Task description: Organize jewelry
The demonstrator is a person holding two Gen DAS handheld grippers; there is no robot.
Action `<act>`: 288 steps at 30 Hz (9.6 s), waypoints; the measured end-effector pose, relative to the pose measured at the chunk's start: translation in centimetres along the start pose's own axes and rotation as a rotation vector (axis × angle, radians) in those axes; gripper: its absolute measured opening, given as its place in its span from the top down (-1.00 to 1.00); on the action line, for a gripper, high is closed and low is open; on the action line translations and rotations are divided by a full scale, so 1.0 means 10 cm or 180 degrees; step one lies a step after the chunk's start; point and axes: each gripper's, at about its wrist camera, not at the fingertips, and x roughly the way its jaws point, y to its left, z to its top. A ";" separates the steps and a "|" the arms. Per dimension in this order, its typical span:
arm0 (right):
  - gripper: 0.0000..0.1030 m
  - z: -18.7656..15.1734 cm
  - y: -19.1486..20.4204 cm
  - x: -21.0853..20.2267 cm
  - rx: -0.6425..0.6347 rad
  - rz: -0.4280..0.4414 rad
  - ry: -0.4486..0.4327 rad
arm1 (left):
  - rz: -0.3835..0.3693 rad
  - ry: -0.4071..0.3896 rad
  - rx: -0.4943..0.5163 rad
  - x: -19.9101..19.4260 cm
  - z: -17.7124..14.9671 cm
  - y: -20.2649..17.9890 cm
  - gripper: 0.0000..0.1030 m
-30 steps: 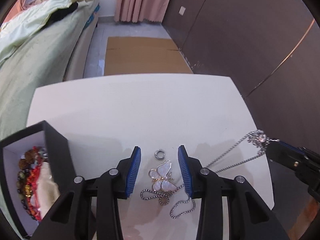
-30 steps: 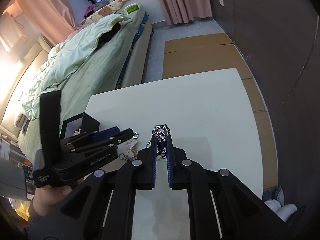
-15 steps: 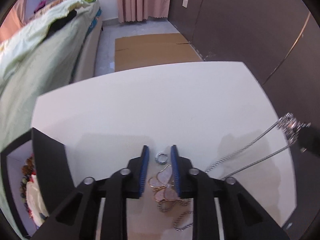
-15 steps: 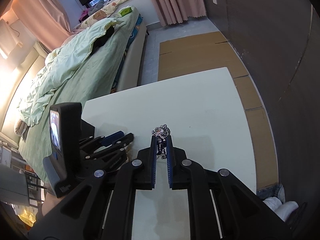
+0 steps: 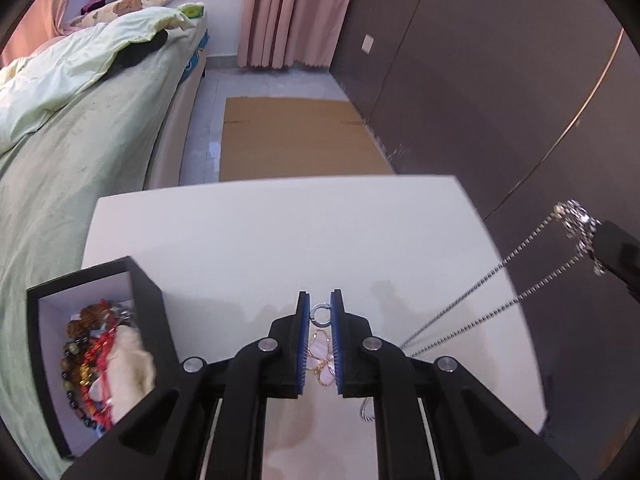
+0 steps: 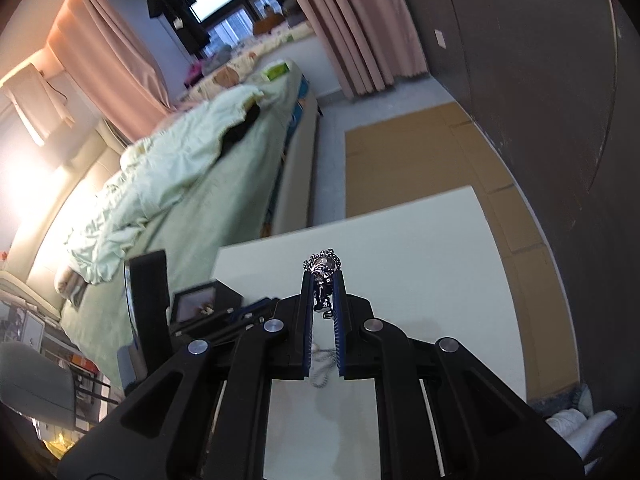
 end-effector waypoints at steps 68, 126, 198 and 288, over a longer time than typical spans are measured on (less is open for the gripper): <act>0.81 0.14 2.06 0.07 -0.0538 0.0982 -0.0397 | 0.0173 -0.0788 -0.1093 -1.59 -0.24 1.86 -0.44; -0.42 -0.76 0.72 1.48 -0.0982 -0.0776 0.1012 | 0.0289 -0.0277 -0.0314 -0.75 -0.27 1.00 -0.73; 0.44 -0.41 1.44 1.23 -0.0463 0.0615 0.0690 | 0.0460 -0.0547 -0.0957 -1.21 -0.23 1.85 -0.84; -0.85 -1.08 0.64 -0.58 -0.0364 -0.0299 -0.0506 | 0.0431 -0.1384 -0.0001 -2.26 -0.99 0.51 -0.84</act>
